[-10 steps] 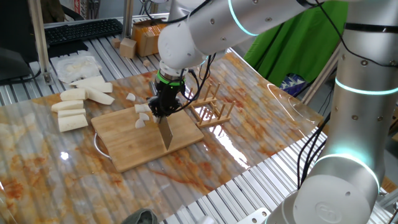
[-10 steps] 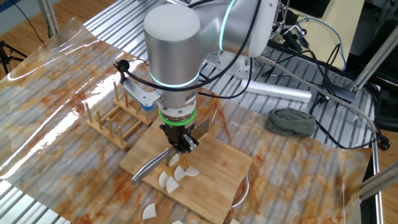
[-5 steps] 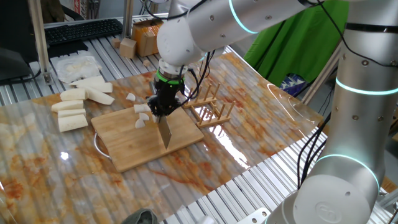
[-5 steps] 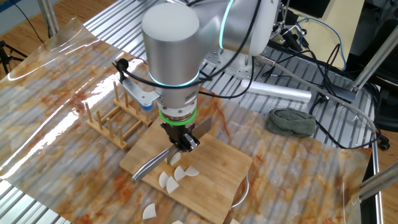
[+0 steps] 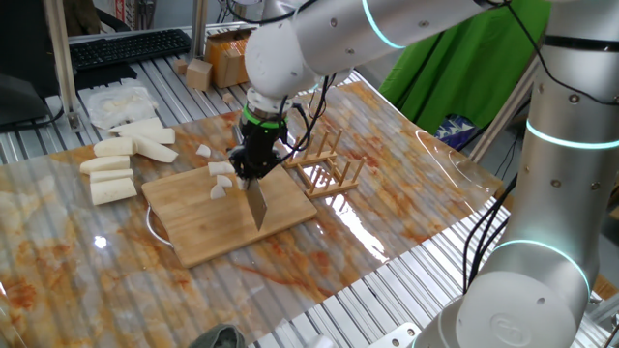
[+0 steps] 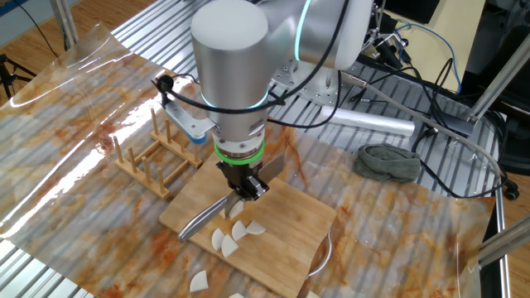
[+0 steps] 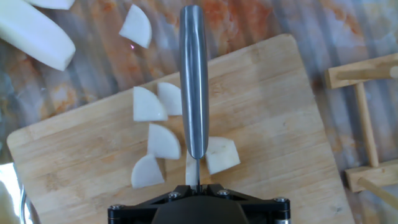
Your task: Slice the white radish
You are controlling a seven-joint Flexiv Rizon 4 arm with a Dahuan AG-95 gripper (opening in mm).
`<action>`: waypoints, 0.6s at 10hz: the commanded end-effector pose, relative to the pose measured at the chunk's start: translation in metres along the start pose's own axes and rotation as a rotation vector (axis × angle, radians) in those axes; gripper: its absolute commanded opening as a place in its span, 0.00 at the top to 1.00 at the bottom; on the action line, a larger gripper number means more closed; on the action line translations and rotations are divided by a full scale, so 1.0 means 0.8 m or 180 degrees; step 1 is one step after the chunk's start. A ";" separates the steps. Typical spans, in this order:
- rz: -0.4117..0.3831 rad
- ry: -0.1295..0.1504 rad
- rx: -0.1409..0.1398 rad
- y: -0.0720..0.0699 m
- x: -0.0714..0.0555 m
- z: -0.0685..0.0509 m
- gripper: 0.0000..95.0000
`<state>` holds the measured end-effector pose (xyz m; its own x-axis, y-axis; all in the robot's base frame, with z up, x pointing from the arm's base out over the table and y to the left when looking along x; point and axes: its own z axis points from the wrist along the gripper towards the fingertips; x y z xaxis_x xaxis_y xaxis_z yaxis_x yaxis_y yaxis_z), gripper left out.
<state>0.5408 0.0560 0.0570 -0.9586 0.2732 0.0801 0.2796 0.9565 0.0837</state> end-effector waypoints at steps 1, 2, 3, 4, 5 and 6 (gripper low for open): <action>-0.0005 0.0034 0.0005 -0.003 0.002 -0.024 1.00; -0.0016 0.0043 0.0012 -0.003 0.002 -0.028 1.00; -0.0029 0.0066 0.0018 -0.005 0.001 -0.034 1.00; -0.0043 0.0078 0.0024 -0.007 0.000 -0.038 1.00; -0.0063 0.0084 0.0030 -0.008 -0.001 -0.040 1.00; -0.0094 0.0082 0.0037 -0.009 -0.002 -0.039 1.00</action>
<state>0.5436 0.0452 0.0859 -0.9649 0.2405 0.1058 0.2490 0.9656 0.0755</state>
